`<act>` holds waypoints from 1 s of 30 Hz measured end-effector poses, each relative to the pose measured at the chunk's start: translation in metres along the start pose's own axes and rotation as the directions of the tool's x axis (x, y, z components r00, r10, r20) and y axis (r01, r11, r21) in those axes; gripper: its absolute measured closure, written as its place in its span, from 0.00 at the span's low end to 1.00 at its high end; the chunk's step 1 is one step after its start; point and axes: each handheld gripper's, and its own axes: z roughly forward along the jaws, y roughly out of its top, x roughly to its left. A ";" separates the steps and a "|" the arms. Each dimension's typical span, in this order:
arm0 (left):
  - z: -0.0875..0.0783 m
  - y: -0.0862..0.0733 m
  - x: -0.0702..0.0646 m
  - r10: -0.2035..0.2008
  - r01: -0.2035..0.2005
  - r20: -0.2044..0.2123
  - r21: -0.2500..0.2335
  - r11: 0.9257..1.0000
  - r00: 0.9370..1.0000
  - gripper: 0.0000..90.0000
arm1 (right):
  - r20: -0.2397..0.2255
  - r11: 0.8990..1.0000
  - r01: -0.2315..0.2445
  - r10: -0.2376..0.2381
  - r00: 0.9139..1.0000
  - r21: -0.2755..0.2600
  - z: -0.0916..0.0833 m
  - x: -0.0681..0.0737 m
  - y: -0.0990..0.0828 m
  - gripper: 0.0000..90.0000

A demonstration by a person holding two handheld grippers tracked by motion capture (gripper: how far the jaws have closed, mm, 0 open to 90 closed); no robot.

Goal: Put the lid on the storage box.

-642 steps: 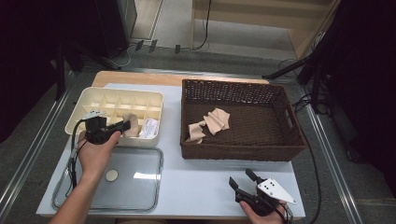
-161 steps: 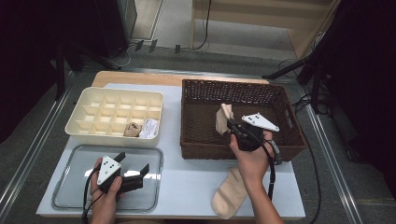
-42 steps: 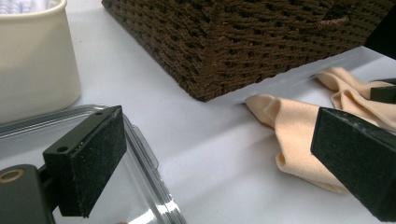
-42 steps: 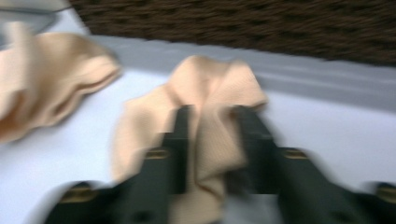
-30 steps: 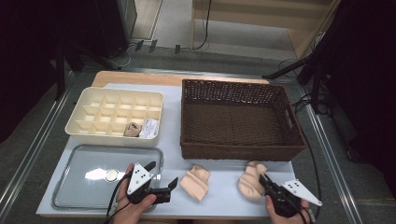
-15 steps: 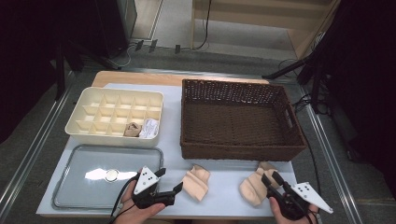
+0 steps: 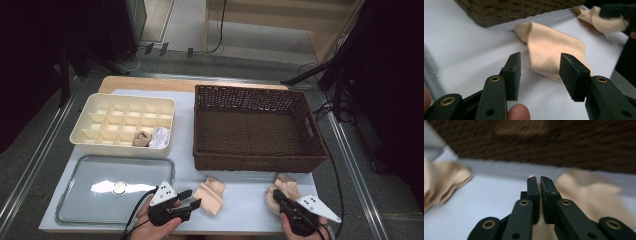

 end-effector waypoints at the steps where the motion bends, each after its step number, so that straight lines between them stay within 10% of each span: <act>1: 0.001 0.000 -0.001 0.006 -0.006 0.001 0.002 1.000 1.000 0.59 | 0.036 1.000 -0.011 0.012 0.999 -0.018 -0.001 -0.007 0.001 0.97; 7: 0.005 0.000 -0.004 0.026 -0.026 0.002 0.009 1.000 1.000 0.60 | 0.081 0.995 -0.079 0.084 0.993 -0.066 -0.003 -0.028 -0.002 0.72; 20: -0.001 0.014 -0.002 0.041 -0.042 -0.048 -0.009 0.999 0.998 0.97 | -0.017 0.992 0.042 -0.045 0.999 -0.116 -0.003 0.024 0.007 0.70; 26: -0.023 0.028 0.003 0.107 -0.137 -0.238 -0.112 0.984 0.965 0.98 | -0.026 0.994 0.021 -0.024 0.999 -0.103 0.002 0.025 0.002 0.72; 30: -0.013 0.020 -0.010 0.188 -0.210 -0.231 -0.074 0.975 0.955 0.97 | -0.029 0.995 0.022 -0.025 0.999 -0.098 0.004 0.027 0.001 0.72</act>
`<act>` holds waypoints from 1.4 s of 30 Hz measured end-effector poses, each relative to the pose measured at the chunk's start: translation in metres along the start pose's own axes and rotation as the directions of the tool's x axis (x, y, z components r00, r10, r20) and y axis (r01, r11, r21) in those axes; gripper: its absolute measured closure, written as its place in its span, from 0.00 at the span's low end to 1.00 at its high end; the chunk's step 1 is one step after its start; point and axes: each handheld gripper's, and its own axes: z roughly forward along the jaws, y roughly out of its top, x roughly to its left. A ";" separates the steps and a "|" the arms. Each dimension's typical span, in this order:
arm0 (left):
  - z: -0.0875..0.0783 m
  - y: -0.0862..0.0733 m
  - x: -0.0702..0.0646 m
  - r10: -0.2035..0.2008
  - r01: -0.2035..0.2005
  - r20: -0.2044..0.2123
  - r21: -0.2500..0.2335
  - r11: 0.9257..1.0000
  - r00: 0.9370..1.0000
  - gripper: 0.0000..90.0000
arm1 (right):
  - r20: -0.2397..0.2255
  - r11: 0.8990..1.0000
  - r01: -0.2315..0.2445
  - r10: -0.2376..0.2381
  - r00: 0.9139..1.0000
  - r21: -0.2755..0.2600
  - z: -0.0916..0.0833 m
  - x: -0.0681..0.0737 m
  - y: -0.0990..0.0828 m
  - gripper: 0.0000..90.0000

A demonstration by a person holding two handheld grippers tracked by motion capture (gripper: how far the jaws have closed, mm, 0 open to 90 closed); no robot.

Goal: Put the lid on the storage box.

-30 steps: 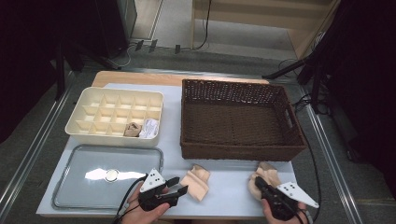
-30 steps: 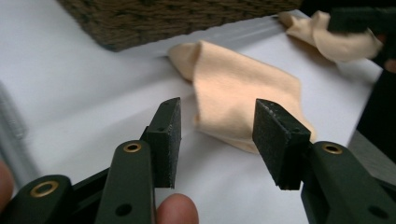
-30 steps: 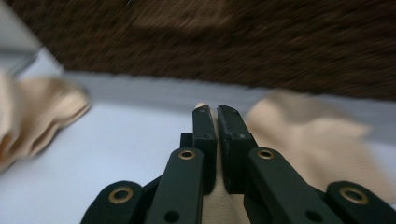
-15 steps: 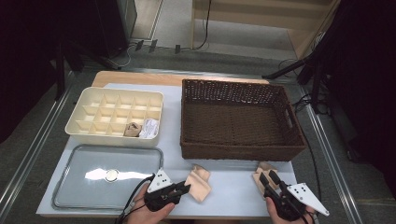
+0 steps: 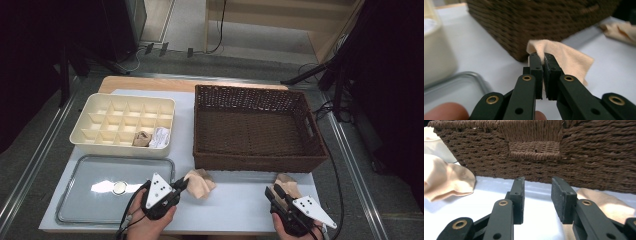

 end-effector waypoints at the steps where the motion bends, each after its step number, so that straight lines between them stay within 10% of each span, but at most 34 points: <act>1: 0.003 -0.003 -0.006 0.009 -0.010 0.027 0.010 1.000 1.000 0.97 | -0.006 1.000 -0.001 0.001 1.000 0.001 0.001 0.001 0.000 0.72; 12: 0.017 -0.022 -0.049 0.094 -0.115 0.234 0.079 0.990 0.968 0.93 | -0.199 0.999 -0.012 0.018 0.980 0.030 0.022 0.038 0.004 0.71; 19: 0.023 -0.028 -0.060 0.119 -0.151 0.262 0.105 0.983 0.958 0.92 | -0.323 0.998 0.023 -0.002 0.946 0.062 0.046 0.086 0.023 0.61; 23: 0.023 -0.031 -0.062 0.136 -0.171 0.263 0.116 0.978 0.955 0.91 | -0.312 0.993 -0.002 0.040 0.949 0.120 0.060 0.097 0.025 0.57; 29: 0.021 -0.033 -0.057 0.127 -0.162 0.247 0.124 0.979 0.961 0.88 | -0.263 0.979 -0.008 0.063 0.963 0.205 0.052 0.074 0.015 0.98; 33: 0.019 -0.032 -0.051 0.102 -0.135 0.236 0.127 0.983 0.966 0.82 | -0.179 0.985 -0.042 0.072 0.981 0.166 0.037 0.049 0.004 0.98; 42: 0.012 -0.024 -0.031 -0.013 -0.008 0.251 0.082 0.997 0.968 0.70 | -0.115 0.985 -0.039 0.059 0.992 0.166 0.014 0.019 -0.016 0.79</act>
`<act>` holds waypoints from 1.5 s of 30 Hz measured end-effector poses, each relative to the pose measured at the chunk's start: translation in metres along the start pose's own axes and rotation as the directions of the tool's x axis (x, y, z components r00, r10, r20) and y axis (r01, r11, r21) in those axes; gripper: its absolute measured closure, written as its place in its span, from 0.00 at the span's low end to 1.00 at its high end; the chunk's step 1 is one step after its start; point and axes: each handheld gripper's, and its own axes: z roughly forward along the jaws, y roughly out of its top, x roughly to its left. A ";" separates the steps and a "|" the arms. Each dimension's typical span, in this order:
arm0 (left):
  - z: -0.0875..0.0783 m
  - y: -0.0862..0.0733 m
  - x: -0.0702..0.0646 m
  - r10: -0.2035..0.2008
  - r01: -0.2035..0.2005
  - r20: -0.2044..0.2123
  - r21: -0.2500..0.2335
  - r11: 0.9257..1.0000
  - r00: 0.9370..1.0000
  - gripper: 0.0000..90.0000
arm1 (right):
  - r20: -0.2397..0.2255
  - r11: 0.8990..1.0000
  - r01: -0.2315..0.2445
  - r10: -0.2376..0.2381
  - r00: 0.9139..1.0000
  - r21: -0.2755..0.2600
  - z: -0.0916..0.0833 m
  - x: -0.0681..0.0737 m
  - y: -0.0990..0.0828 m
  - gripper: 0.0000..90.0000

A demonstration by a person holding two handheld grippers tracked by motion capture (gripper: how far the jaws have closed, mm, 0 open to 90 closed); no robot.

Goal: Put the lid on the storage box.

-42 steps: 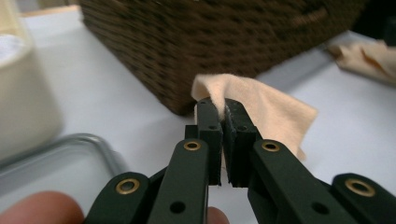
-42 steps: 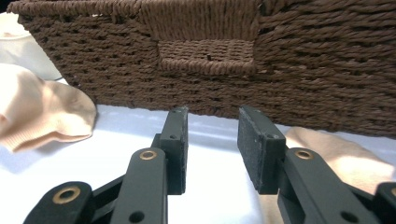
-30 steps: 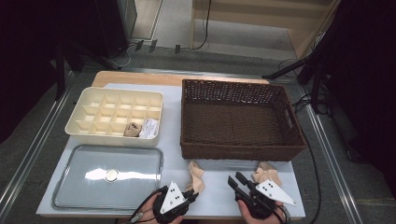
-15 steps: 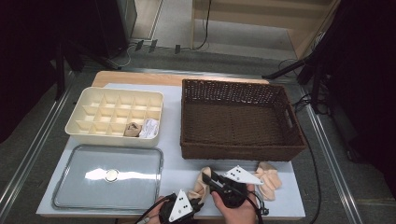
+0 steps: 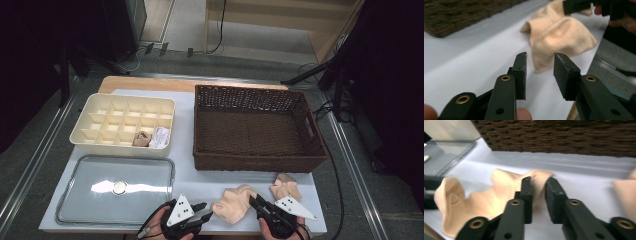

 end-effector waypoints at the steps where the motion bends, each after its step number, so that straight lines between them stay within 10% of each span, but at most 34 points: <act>1: -0.002 0.001 0.003 -0.012 0.012 0.001 -0.011 1.000 1.000 0.70 | 0.026 1.000 0.002 -0.001 1.000 -0.018 -0.002 -0.002 0.000 0.75; 8: -0.011 0.005 0.011 -0.102 0.103 0.018 -0.057 0.993 0.995 0.68 | -0.001 0.997 0.017 -0.018 1.000 -0.077 -0.005 0.000 0.008 0.70; 20: 0.010 -0.003 -0.014 -0.086 0.086 -0.006 0.078 0.993 0.996 0.56 | 0.070 0.992 0.127 -0.127 0.989 -0.005 0.032 0.005 0.009 0.59; 23: 0.011 -0.005 -0.019 -0.068 0.074 -0.056 0.096 0.993 0.996 0.60 | 0.057 0.993 0.116 -0.117 0.992 0.022 0.038 0.001 0.007 0.60; 31: 0.011 -0.005 -0.017 -0.084 0.083 -0.001 0.130 0.988 0.997 0.99 | -0.060 0.992 0.065 -0.059 0.996 0.104 0.038 0.004 0.008 0.97; 45: 0.003 0.015 0.021 -0.067 0.076 -0.100 0.090 0.993 0.993 1.00 | -0.015 0.998 -0.033 0.033 0.999 -0.046 0.007 -0.011 0.007 0.97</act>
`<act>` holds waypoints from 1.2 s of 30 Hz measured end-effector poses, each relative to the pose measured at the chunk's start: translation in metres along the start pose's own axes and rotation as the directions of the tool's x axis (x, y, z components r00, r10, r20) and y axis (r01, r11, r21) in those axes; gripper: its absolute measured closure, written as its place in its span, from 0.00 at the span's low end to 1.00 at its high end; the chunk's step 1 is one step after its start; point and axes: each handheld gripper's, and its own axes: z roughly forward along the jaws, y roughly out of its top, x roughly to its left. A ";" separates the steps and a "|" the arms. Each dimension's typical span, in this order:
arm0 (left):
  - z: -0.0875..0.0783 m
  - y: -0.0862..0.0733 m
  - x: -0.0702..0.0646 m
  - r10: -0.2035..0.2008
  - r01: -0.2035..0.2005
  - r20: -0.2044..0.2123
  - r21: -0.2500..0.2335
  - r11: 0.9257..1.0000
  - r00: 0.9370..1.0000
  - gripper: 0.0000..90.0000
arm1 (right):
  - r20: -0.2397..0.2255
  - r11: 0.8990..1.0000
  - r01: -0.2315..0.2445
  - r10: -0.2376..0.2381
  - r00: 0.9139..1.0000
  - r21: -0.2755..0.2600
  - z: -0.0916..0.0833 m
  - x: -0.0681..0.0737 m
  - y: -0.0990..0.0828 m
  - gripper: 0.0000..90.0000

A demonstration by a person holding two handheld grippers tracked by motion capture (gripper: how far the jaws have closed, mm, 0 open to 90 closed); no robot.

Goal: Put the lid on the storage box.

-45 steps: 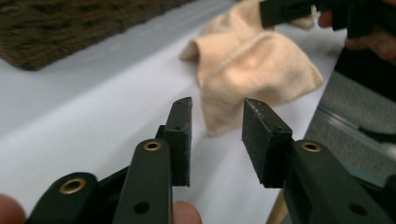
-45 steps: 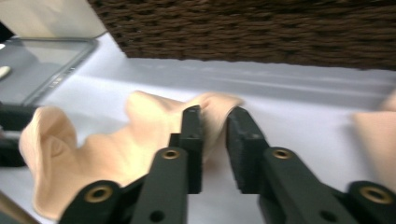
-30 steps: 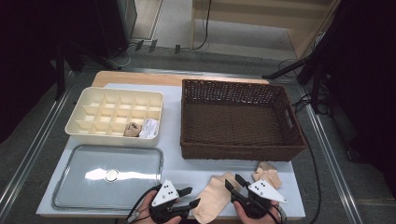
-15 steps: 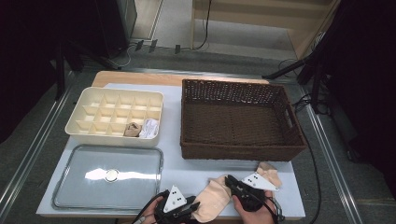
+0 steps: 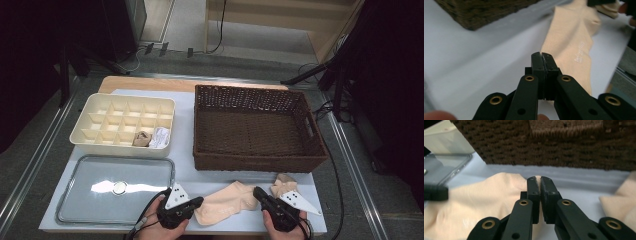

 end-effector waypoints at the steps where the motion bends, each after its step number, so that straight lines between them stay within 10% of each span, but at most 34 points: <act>1: 0.001 0.000 0.002 -0.005 0.005 -0.013 0.003 1.000 1.000 1.00 | -0.001 1.000 -0.006 0.006 1.000 0.013 0.000 0.000 -0.002 0.96; 9: -0.011 -0.006 0.010 -0.103 0.102 -0.014 -0.036 0.994 0.995 0.72 | 0.059 1.000 0.015 -0.014 0.998 -0.026 -0.005 -0.005 0.000 0.81; 14: -0.013 -0.015 0.003 -0.132 0.132 -0.007 -0.013 0.991 0.991 0.63 | 0.038 0.997 0.041 -0.043 0.998 0.061 0.013 0.001 -0.004 0.72; 18: -0.010 -0.019 -0.002 -0.119 0.120 -0.040 0.026 0.992 0.992 0.76 | 0.020 0.990 0.086 -0.089 0.996 0.113 0.019 0.011 -0.009 0.73; 22: -0.009 -0.019 -0.003 -0.115 0.117 -0.053 0.027 0.993 0.992 0.98 | 0.013 0.984 0.103 -0.106 0.994 0.143 0.017 0.016 -0.010 0.95; 36: 0.009 -0.001 0.015 -0.089 0.091 -0.087 0.019 0.996 0.992 1.00 | 0.087 0.993 0.079 -0.087 0.992 0.088 0.005 -0.004 -0.001 0.99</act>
